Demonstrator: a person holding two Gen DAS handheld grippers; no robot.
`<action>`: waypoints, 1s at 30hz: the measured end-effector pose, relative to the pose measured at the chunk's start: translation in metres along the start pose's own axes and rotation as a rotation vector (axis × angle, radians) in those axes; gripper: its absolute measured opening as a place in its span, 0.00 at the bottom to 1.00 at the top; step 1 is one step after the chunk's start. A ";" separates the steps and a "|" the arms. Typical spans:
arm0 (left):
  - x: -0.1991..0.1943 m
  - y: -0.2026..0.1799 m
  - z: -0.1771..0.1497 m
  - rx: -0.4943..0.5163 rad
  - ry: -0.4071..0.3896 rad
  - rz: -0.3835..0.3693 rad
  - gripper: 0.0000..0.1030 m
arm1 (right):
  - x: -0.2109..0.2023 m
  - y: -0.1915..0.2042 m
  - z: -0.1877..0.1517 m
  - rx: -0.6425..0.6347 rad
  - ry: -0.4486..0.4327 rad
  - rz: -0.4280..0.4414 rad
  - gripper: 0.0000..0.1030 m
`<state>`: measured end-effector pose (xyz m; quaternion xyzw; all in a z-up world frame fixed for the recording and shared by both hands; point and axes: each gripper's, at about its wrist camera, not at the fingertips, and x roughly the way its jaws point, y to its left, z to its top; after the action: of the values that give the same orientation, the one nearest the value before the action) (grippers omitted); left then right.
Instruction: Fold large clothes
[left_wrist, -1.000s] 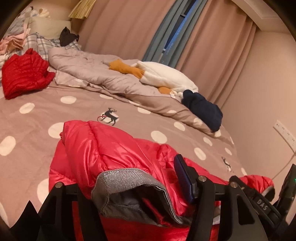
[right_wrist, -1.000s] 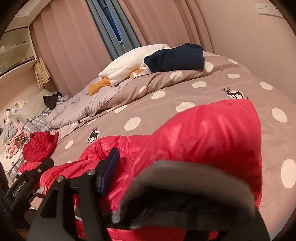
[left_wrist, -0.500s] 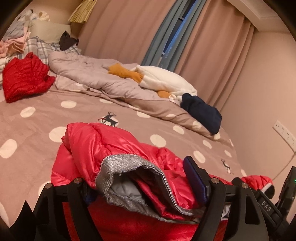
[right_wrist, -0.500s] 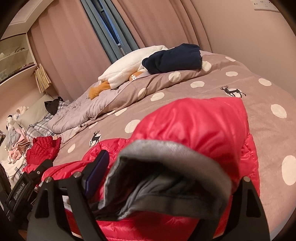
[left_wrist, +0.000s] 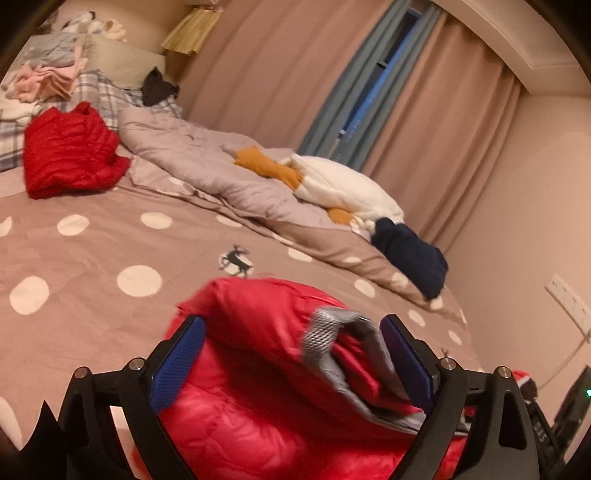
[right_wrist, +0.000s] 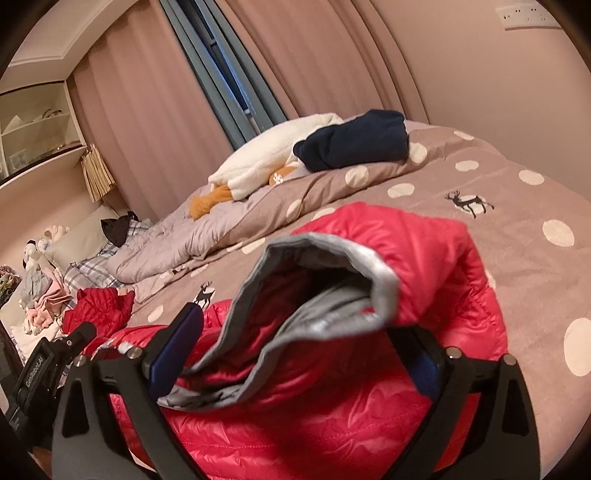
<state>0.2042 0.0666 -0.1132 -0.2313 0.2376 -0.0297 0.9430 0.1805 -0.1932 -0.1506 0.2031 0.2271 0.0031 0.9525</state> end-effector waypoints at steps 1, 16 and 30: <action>0.000 0.002 0.002 -0.004 -0.003 0.005 0.92 | -0.001 0.000 0.000 -0.002 -0.007 0.002 0.98; -0.010 0.024 0.014 -0.062 -0.052 0.030 0.95 | -0.012 -0.009 0.007 0.006 -0.066 0.004 1.00; -0.032 0.044 0.025 -0.114 -0.131 0.093 0.96 | -0.034 -0.024 0.017 0.050 -0.166 -0.007 1.00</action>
<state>0.1855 0.1215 -0.0992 -0.2745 0.1874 0.0430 0.9422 0.1554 -0.2250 -0.1318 0.2256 0.1481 -0.0230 0.9626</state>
